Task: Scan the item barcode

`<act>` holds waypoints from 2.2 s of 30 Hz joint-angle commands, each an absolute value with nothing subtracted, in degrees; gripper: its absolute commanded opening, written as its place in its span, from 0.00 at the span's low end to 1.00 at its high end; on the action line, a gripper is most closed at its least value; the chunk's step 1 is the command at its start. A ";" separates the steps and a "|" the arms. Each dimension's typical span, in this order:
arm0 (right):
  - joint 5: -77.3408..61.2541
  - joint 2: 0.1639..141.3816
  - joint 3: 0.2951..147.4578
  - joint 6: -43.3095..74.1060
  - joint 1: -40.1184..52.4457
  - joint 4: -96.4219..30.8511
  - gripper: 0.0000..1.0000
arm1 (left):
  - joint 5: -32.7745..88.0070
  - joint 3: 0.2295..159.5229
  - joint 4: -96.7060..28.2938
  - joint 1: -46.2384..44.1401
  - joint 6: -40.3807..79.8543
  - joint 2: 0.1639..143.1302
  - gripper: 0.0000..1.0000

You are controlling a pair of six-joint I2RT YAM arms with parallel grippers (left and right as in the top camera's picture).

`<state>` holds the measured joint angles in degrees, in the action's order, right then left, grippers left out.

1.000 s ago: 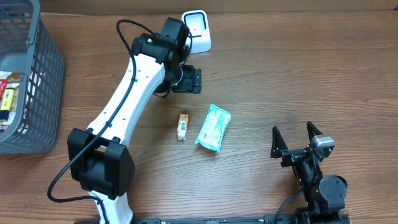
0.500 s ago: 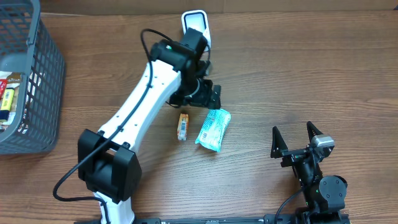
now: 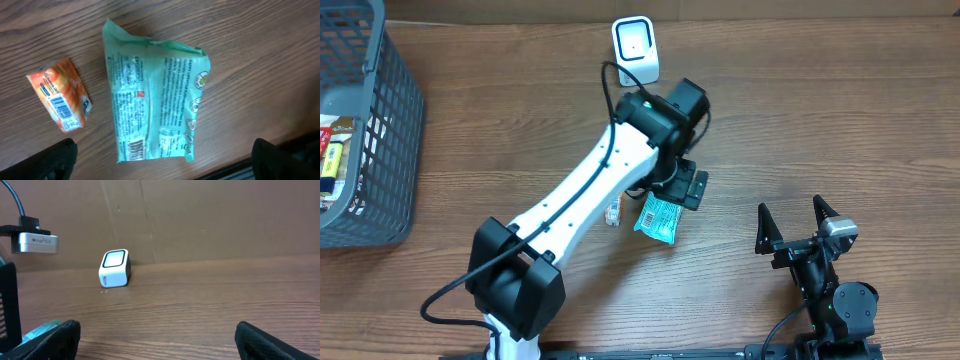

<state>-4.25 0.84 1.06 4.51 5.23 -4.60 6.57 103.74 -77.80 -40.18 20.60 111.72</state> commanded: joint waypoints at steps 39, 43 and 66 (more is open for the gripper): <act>-4.34 0.16 0.45 4.69 5.02 -4.40 1.00 | -0.45 99.42 -71.00 -42.02 29.19 110.78 0.39; -4.32 0.16 0.45 4.69 5.02 -4.40 1.00 | -0.86 100.47 -71.33 -40.80 29.17 110.65 0.40; -4.34 0.16 0.45 4.69 5.02 -4.43 1.00 | -11.49 98.87 -75.24 -36.14 29.93 110.89 0.40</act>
